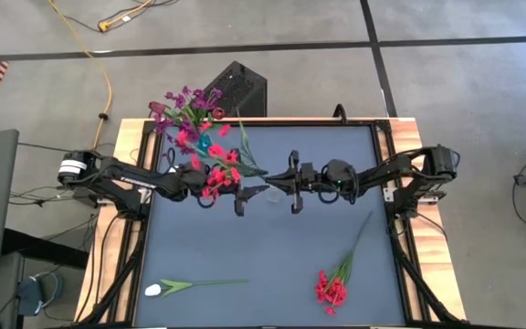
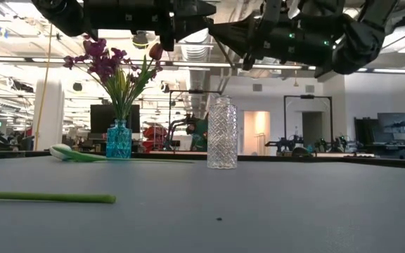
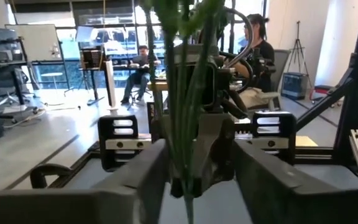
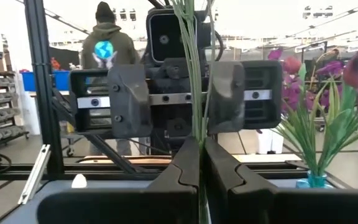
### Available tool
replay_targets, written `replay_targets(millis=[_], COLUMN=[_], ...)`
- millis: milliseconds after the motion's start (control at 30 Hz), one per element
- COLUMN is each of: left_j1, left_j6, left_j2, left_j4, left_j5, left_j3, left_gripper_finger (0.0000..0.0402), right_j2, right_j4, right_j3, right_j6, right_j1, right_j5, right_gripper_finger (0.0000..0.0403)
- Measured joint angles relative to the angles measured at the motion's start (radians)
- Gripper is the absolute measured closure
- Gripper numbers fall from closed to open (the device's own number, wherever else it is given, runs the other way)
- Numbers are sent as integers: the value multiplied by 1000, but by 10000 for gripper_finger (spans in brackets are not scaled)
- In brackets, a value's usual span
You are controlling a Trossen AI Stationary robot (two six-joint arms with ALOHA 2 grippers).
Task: Sort flowers into vase by color
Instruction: Put the top red flowers into the transparent vase
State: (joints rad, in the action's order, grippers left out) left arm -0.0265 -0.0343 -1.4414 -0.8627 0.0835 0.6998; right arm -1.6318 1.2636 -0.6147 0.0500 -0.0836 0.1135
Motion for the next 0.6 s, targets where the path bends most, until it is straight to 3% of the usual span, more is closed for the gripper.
replay_targets(millis=[300,500,600], left_j1=[0,0,0], left_j6=[-23,-23,-18], left_j2=[0,0,0], left_j4=[0,-2,17], left_j5=[28,36,69], left_j3=[0,0,0], left_gripper_finger=[389,399,399], right_j2=[2,3,34], right_j4=[-10,-41,-147], right_j3=[0,0,0], right_j6=[0,-8,-36], right_j1=[-4,-6,-17], right_j5=[0,-2,-2], right_gripper_finger=[359,274,229])
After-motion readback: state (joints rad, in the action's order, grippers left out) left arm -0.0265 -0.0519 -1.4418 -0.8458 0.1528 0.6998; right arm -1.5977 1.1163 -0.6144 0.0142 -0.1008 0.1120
